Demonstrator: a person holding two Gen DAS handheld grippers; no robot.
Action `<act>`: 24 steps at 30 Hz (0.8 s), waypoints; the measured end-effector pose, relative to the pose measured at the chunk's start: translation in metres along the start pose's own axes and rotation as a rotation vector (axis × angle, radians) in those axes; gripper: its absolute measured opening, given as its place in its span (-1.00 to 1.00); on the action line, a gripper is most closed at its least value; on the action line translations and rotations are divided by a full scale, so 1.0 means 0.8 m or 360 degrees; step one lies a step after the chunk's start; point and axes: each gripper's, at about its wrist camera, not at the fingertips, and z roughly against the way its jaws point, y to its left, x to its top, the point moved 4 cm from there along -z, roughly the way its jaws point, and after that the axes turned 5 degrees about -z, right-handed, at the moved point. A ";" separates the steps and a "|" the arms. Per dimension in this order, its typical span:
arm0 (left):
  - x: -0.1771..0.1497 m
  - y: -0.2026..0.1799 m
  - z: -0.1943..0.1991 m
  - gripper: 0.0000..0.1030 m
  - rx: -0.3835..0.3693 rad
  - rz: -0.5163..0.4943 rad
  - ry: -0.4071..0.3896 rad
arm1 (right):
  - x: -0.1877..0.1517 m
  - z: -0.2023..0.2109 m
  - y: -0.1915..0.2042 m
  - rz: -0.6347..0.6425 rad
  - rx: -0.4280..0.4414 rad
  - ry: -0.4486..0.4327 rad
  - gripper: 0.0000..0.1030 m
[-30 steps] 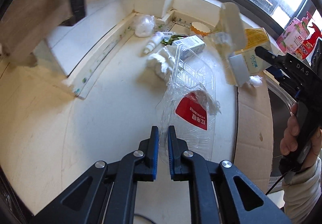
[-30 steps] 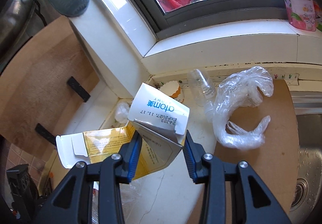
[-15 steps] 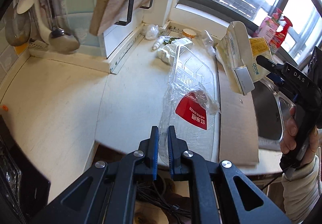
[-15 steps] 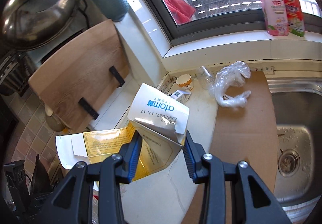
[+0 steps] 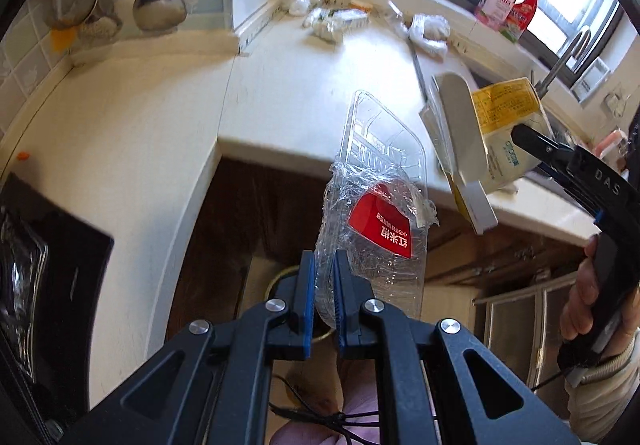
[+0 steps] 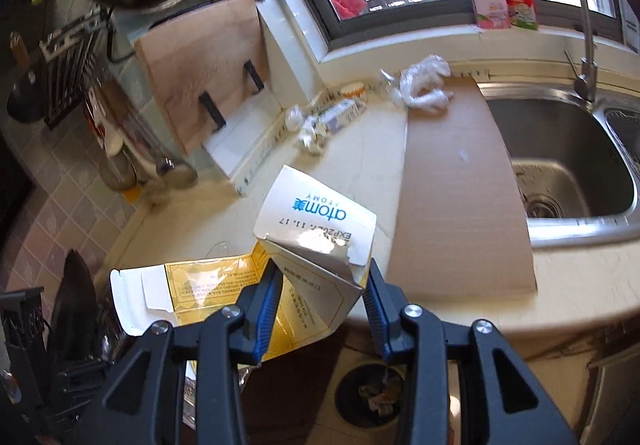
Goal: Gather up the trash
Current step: 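Lift the plastic bag and carton off the counter toward the bin, then carry the plastic bag and carton down over the floor bin with both tools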
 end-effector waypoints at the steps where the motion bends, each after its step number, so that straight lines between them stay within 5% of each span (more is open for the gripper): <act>1: -0.010 0.002 -0.005 -0.88 -0.0004 0.0007 0.0026 | -0.013 0.001 -0.002 0.0002 -0.0022 0.0027 -0.23; 10: -0.082 0.007 -0.090 -0.88 0.0090 -0.0005 0.0263 | -0.110 -0.037 -0.039 0.0050 -0.0261 0.0288 -0.23; 22: -0.180 0.045 -0.356 -0.81 0.0099 0.0170 0.0581 | -0.276 -0.215 -0.148 -0.0006 -0.0580 0.0658 -0.23; 24: -0.194 0.055 -0.402 -0.56 0.0091 0.0217 0.0628 | -0.301 -0.253 -0.166 -0.0007 -0.0633 0.0713 -0.23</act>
